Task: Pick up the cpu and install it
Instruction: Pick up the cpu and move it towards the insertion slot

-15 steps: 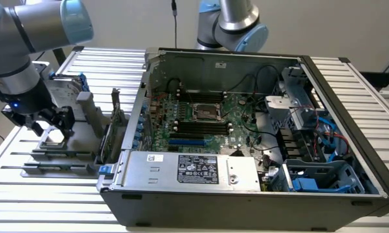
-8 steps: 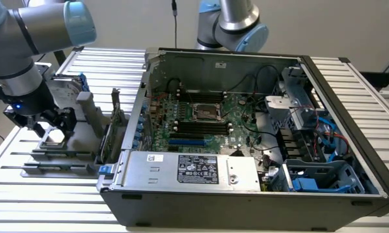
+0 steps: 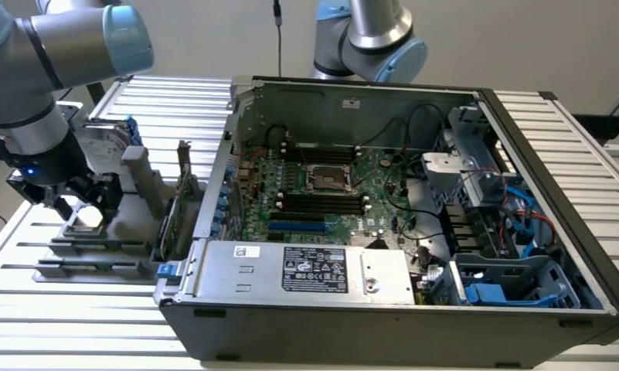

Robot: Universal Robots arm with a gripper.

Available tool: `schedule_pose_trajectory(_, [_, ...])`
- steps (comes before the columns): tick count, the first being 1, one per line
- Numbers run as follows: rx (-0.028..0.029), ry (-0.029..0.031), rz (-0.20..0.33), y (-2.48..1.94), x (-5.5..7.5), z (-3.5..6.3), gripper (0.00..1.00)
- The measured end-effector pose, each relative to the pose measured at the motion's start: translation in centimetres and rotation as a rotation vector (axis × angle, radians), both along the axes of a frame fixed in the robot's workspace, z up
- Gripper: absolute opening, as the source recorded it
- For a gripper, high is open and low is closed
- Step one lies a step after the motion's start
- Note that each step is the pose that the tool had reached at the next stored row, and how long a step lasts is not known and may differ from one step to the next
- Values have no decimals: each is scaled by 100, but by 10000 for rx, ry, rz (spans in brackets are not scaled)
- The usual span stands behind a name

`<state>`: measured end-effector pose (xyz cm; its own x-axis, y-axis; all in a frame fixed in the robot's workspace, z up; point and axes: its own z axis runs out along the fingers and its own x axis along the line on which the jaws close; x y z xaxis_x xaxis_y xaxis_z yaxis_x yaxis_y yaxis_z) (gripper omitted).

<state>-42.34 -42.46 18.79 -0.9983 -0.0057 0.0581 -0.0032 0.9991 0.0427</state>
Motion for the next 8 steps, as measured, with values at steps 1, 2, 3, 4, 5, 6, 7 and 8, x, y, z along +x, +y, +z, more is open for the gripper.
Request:
schedule_pose_trajectory(1, [1,-1,-1,0,0,-4,71])
schedule_pose_trajectory(2, [0,1,-3,0,0,-5,71])
schedule_pose_trajectory(3, [0,2,-5,0,0,-7,71])
schedule_pose_trajectory(4, [0,2,-7,0,0,-9,71])
schedule_pose_trajectory(5, [1,3,-8,0,0,-11,71])
schedule_pose_trajectory(6, [1,5,-9,0,0,-13,71])
schedule_pose_trajectory(7, [0,7,-10,-1,0,-15,71])
schedule_pose_trajectory(8, [1,7,-11,-2,0,-18,71])
